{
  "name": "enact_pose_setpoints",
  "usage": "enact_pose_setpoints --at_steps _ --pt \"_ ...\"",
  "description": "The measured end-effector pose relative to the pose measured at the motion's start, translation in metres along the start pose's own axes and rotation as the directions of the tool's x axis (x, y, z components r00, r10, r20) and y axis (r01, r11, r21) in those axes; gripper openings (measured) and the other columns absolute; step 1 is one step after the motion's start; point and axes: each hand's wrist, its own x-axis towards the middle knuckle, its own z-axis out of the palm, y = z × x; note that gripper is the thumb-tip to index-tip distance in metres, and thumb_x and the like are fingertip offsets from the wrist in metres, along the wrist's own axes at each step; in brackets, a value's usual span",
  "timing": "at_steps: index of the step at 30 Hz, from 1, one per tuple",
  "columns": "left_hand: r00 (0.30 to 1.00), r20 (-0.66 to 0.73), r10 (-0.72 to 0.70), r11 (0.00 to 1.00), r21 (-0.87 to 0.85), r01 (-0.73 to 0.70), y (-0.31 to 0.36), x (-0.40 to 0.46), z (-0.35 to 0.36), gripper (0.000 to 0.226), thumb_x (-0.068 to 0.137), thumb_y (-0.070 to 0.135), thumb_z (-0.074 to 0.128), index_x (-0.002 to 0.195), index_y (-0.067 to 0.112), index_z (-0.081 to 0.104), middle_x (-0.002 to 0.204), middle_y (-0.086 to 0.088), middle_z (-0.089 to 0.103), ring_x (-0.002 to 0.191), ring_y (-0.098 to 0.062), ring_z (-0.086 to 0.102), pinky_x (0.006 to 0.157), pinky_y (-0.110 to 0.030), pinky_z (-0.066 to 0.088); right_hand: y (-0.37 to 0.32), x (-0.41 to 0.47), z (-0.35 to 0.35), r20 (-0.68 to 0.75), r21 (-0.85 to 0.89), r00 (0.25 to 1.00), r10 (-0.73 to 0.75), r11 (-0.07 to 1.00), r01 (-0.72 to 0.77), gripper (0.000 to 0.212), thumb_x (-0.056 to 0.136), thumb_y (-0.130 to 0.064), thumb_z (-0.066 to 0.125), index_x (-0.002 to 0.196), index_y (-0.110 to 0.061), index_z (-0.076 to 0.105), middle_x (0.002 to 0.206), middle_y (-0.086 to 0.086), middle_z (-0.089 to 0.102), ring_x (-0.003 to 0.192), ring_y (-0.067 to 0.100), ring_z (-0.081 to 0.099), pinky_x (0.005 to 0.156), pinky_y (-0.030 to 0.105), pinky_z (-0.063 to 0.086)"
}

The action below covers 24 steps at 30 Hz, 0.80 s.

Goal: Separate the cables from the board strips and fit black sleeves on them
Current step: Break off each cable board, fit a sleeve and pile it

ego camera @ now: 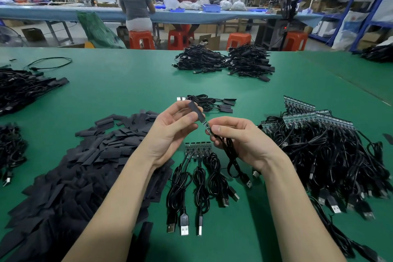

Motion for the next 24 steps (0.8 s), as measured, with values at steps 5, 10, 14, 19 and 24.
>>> enact_pose_setpoints --at_steps 5,10,14,19,24 --pt "0.998 0.056 -0.027 1.000 0.000 0.027 0.001 -0.002 -0.002 0.036 0.080 0.013 0.080 0.113 0.025 0.072 0.093 -0.001 0.072 0.087 -0.008 0.068 0.079 -0.019 0.055 0.003 0.001 0.000 0.007 -0.006 1.000 -0.025 1.000 0.025 0.015 0.074 -0.009 0.078 0.088 -0.011 0.081 0.082 0.006 0.073 0.068 0.013 0.067 0.069 0.022 0.057" --pt "0.996 0.085 -0.022 0.999 0.045 0.018 0.000 -0.002 0.001 0.037 0.078 0.012 0.081 0.112 0.024 0.075 0.099 -0.003 0.074 0.094 -0.010 0.068 0.081 -0.019 0.055 0.003 0.005 0.001 -0.048 0.024 0.999 -0.011 1.000 0.012 0.016 0.072 -0.008 0.079 0.088 -0.008 0.079 0.079 0.008 0.072 0.066 0.014 0.067 0.067 0.022 0.058" --pt "0.999 0.035 -0.004 0.990 0.140 -0.001 -0.005 -0.001 0.002 0.038 0.083 0.010 0.074 0.119 0.020 0.069 0.102 -0.004 0.074 0.095 -0.011 0.067 0.078 -0.020 0.054 0.003 0.008 0.005 -0.140 0.082 0.990 -0.007 0.996 0.019 0.036 0.068 -0.006 0.080 0.102 -0.006 0.071 0.084 0.012 0.074 0.064 0.016 0.068 0.064 0.022 0.059" --pt "0.997 -0.066 -0.029 0.970 0.240 0.044 -0.009 0.004 0.011 0.052 0.083 0.022 0.074 0.132 0.025 0.061 0.106 -0.002 0.074 0.095 -0.018 0.069 0.078 -0.024 0.055 0.002 0.013 0.011 -0.264 0.145 0.960 -0.092 0.980 0.134 0.025 0.080 0.001 0.075 0.104 -0.006 0.071 0.088 0.011 0.075 0.065 0.015 0.067 0.067 0.022 0.058" --pt "0.992 -0.093 -0.091 0.904 0.410 0.121 -0.022 0.007 0.027 0.039 0.082 0.018 0.083 0.115 0.014 0.062 0.100 -0.002 0.076 0.091 -0.018 0.074 0.078 -0.029 0.059 0.001 0.019 0.019 -0.382 0.058 0.906 -0.180 0.974 0.218 0.018 0.092 0.000 0.067 0.105 -0.011 0.072 0.095 0.012 0.068 0.079 0.020 0.064 0.073 0.032 0.054"
